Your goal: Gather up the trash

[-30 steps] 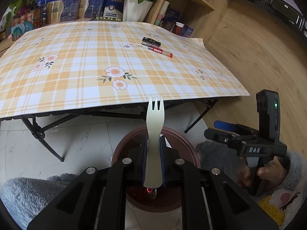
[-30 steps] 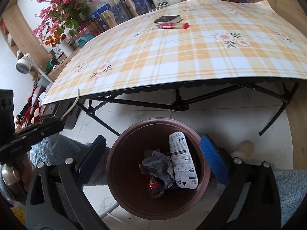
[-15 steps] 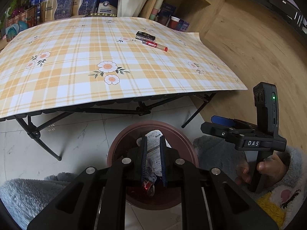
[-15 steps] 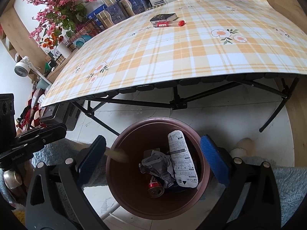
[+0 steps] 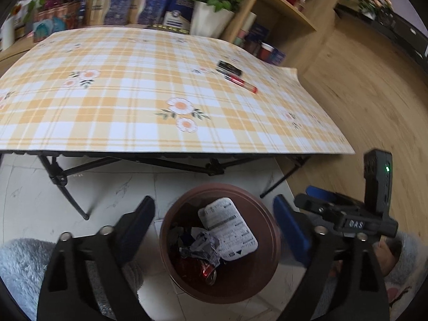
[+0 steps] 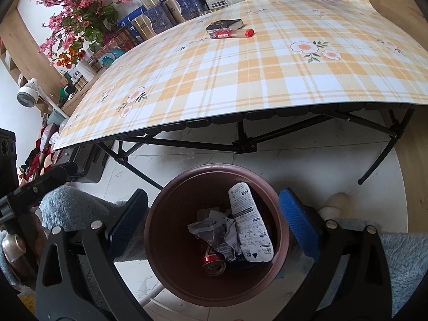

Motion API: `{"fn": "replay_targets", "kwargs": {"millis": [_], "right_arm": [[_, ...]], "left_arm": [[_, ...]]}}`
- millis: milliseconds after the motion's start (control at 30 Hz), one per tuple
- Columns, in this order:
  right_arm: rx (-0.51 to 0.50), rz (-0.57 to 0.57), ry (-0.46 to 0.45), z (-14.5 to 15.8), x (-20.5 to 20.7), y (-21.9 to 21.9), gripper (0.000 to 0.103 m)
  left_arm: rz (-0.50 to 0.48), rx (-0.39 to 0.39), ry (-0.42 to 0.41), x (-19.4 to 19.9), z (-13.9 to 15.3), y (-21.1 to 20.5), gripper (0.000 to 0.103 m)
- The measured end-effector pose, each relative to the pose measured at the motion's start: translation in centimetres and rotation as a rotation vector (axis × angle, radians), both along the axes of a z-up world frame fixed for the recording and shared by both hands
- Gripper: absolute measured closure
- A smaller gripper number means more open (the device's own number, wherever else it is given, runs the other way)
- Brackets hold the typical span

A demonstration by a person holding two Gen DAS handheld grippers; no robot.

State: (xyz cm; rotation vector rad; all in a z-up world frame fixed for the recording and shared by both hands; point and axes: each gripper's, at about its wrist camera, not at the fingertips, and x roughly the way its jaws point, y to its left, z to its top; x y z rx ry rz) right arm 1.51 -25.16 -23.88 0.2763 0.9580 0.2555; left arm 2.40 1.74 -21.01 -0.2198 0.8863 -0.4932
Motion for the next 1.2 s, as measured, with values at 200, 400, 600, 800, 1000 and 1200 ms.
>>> {"fn": "replay_targets", "kwargs": {"millis": [200,400,600,800,1000,1200], "right_arm": [[-0.014,-0.005,-0.041,0.9,0.0,-0.2,0.006],[0.106,-0.032,-0.112,2.6,-0.1,-1.9,0.006],[0.055,-0.085,-0.135,5.2,2.8,-2.6,0.006],[-0.009,-0.189,-0.14,7.1,9.7,-1.5,0.006],[-0.118,-0.286,-0.135,7.9,18.6,1.0,0.006],[-0.15,-0.377,-0.002,5.4,25.7,2.6,0.006]], "left_arm": [[0.081,0.003,0.014,0.4,0.0,1.2,0.006],[0.13,-0.005,-0.006,0.4,1.0,2.3,0.006],[0.216,-0.038,-0.048,1.8,3.0,4.3,0.006],[0.291,-0.018,-0.152,4.4,5.2,6.1,0.006],[0.359,0.096,-0.263,6.8,5.1,7.2,0.006],[0.381,0.052,-0.242,7.9,3.4,7.8,0.006]]}}
